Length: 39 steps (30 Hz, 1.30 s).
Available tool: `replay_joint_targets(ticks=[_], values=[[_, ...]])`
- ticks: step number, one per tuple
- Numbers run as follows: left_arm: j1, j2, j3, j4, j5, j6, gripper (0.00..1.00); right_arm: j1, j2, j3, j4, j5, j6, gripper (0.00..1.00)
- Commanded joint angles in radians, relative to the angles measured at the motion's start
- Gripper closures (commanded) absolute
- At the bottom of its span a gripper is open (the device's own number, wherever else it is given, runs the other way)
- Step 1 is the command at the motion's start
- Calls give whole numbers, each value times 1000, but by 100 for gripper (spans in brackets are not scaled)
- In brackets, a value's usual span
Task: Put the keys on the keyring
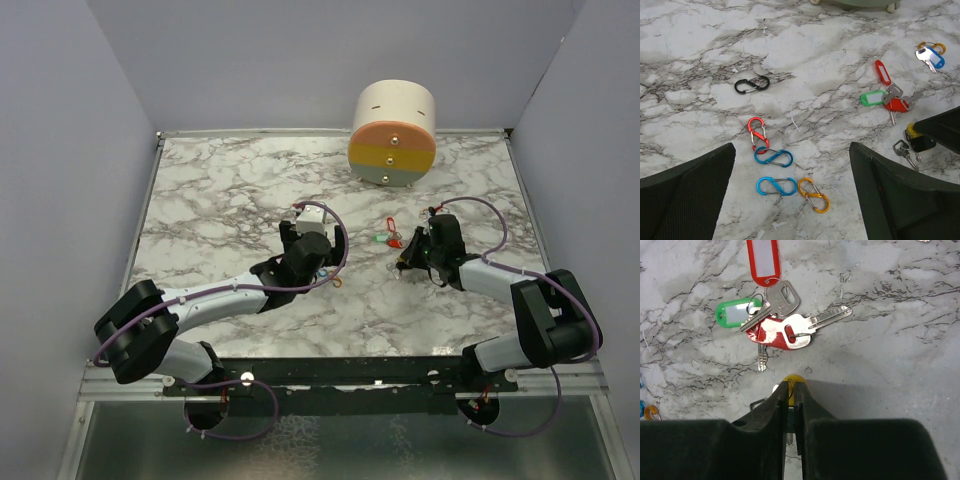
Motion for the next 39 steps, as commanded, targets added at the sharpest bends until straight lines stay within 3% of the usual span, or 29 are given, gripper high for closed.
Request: replay_joint_targets(ticks=[1,8,19,26,39], values=[[5,1,-14,23,-9,-3,1,2,2,8,21,-30,1,88],[4,-5,-17,23,-11,-3,1,2,12,7,35,-54,4,86],[7,-5,-19,22,-12,-5,1,2,7,2,57,-62,13,99],[8,-10,-23,24,-13,-3,1,10,-169,-48,122,-47,-41,99],[10,21,-18,31,-8,0,1,36,-391,-80,77,-83,-117,99]])
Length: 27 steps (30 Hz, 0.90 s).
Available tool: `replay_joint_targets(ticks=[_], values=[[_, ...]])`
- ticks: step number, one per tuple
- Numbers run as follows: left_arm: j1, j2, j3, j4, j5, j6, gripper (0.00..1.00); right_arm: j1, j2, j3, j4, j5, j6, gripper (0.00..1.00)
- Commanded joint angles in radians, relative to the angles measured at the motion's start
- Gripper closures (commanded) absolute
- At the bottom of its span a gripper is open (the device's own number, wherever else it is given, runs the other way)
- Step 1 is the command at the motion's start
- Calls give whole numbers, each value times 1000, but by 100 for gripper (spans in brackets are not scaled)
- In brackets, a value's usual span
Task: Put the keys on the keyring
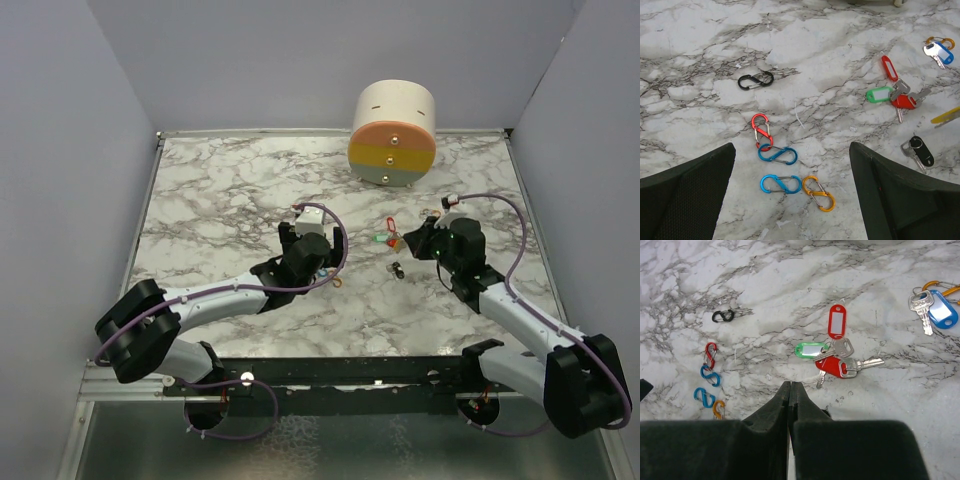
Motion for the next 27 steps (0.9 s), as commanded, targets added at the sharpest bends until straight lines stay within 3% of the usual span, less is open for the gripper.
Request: replay_joint_targets(ticks=[1,9,18,27], values=[[4,23,-2,31,-8,2,1,16,-48,-13,3,-39,-48,99],[16,73,13,32,18,6,1,62,-68,-13,7,-64,-77,99],[81,196,92,-119,34,-94,4,174,-28,7,12,18,-91,99],[123,275,119,-93,61,-107,6,214,-5,14,21,59,-99,99]])
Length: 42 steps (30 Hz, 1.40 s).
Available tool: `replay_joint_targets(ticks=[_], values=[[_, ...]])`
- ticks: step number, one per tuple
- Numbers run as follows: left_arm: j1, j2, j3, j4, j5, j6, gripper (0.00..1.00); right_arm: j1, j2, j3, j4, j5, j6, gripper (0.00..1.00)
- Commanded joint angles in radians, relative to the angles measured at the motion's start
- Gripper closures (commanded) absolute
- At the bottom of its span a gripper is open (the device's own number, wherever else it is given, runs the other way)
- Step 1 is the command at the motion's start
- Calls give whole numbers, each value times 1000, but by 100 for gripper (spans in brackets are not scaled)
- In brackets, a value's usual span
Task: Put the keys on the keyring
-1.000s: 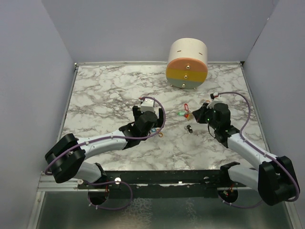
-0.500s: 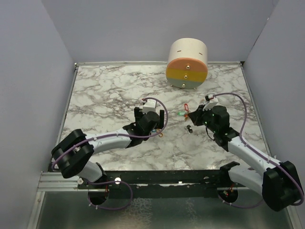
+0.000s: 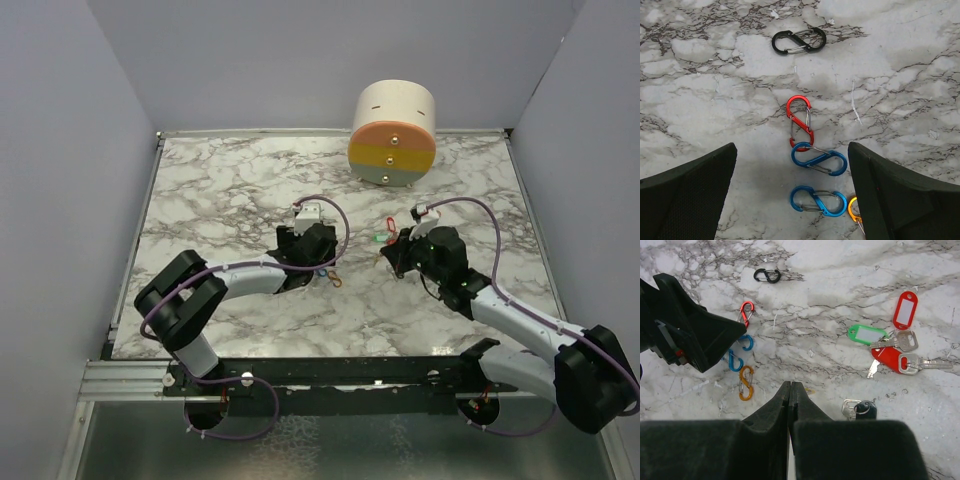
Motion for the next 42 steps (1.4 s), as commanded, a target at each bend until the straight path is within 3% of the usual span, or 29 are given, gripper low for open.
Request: replay_joint_targets(ticks=[1,20,27,36,39,42], values=[[5,34,56,1,14,0,6,9,9,21,25,48,-16,99],[36,186,111,8,23,0,22,13,-26,1,16,60,-12,99],[36,198,113,-5,20,-10,38,14,-46,-4,6,65,-9,99],[40,185,89,-4,31,-24,49,13,-58,-10,3,67,-5,99],[44,192,90,1,43,-22,62,14,-60,-12,1,67,-6,99],[49,199,90,13,64,-18,82,13,-62,-12,0,68,-5,99]])
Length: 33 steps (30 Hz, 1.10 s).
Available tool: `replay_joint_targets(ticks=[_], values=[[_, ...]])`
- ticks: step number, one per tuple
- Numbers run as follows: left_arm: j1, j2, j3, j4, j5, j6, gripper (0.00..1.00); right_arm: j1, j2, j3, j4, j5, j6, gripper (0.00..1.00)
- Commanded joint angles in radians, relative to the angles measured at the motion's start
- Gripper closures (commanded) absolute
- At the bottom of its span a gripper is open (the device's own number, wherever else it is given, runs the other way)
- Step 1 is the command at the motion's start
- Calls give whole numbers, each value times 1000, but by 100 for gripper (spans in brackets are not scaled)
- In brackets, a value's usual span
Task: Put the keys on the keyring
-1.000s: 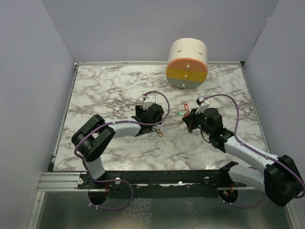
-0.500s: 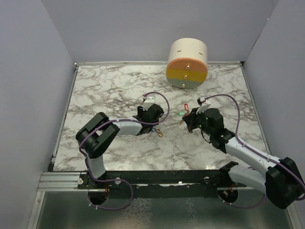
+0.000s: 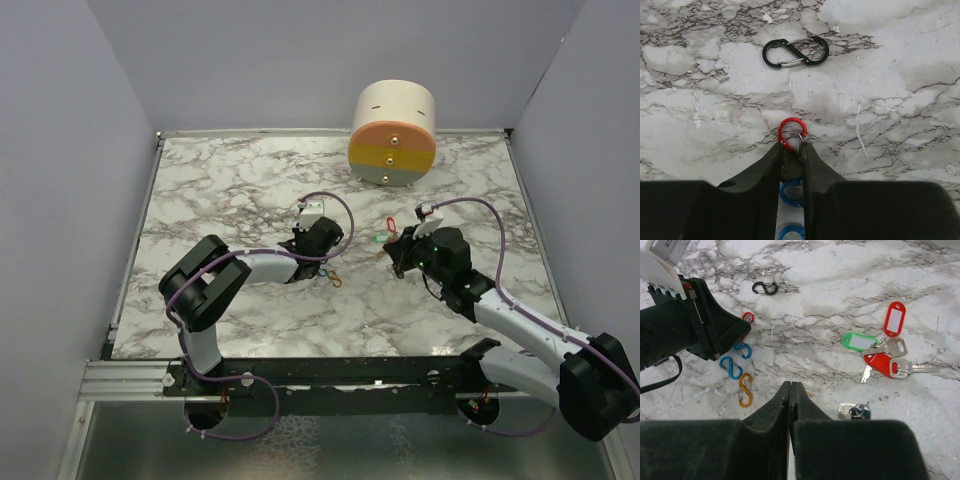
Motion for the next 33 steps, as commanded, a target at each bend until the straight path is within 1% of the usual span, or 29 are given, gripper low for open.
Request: replay_joint_targets(ticks=[1,2,3,12,17,21,26,33], values=[[12,24,-13,5,58,-7,90,5,-21,-10,0,26,-5,99],[12,26,-13,6,62,-6,96,4,-22,-10,1,26,-6,99],[13,26,-13,8,64,-3,100,5,-22,-10,1,27,-5,99],[14,0,-29,23,60,14,100,5,-19,-13,4,24,-6,99],[13,-82,-66,47,69,20,100,6,-14,-13,12,6,-11,99],[6,-183,-88,56,100,36,100,19,0,-12,30,-3,-22,99],[-15,-257,-93,53,127,53,100,58,36,0,36,28,-33,99],[-41,-253,-31,5,249,98,100,128,87,19,54,93,-52,99]])
